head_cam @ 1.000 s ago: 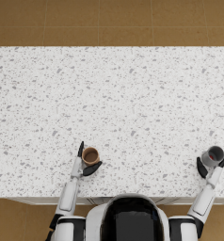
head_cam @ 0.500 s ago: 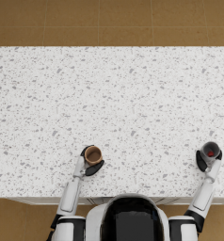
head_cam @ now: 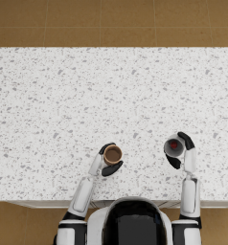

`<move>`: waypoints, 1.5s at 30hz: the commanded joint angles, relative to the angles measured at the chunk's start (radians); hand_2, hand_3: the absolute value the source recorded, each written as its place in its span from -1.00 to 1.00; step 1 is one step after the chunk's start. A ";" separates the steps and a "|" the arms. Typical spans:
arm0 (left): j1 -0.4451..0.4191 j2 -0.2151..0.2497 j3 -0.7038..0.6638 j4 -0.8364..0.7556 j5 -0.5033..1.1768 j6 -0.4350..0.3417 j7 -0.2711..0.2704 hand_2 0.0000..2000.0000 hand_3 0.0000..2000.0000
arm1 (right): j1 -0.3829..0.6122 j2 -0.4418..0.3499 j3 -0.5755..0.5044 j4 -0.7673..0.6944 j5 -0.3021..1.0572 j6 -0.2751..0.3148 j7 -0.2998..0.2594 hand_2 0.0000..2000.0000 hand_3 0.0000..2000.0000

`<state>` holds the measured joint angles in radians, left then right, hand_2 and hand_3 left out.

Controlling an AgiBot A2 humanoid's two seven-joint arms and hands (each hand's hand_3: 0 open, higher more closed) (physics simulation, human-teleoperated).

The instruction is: Pick up two cups and pour the berry on the right into the cup on the left

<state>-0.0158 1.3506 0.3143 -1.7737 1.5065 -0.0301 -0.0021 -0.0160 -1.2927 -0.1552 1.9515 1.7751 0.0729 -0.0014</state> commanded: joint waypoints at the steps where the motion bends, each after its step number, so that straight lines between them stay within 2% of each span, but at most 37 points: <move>1: 0.033 0.026 0.034 -0.002 0.008 0.000 0.000 1.00 0.28 | 0.085 0.018 0.127 0.086 0.032 0.002 0.000 1.00 0.28; 6: 0.063 0.059 0.083 -0.003 0.025 -0.002 -0.001 1.00 0.28 | 0.173 -0.030 0.233 0.069 0.192 0.005 0.001 1.00 0.28; 17: 0.089 0.095 0.103 0.061 0.029 -0.006 -0.001 1.00 0.28 | 0.219 -0.074 0.315 0.141 0.546 0.012 0.002 1.00 0.28; 31: 0.085 0.111 0.118 0.069 0.029 -0.007 -0.001 1.00 0.28 | 0.213 -0.078 0.318 0.134 0.972 0.016 0.004 1.00 0.28; 42: 0.096 0.133 0.138 0.088 0.029 -0.008 -0.001 1.00 0.28 | 0.212 -0.078 0.318 0.133 1.212 0.016 0.006 1.00 0.28; 45: 0.097 0.137 0.142 0.091 0.123 -0.007 0.000 1.00 0.28 | 0.212 -0.078 0.318 0.133 1.231 0.016 0.006 1.00 0.28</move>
<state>0.0721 1.4822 0.4546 -1.6773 1.6527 -0.0374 -0.0023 0.1958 -1.3705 0.1633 2.0846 3.0088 0.0885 0.0047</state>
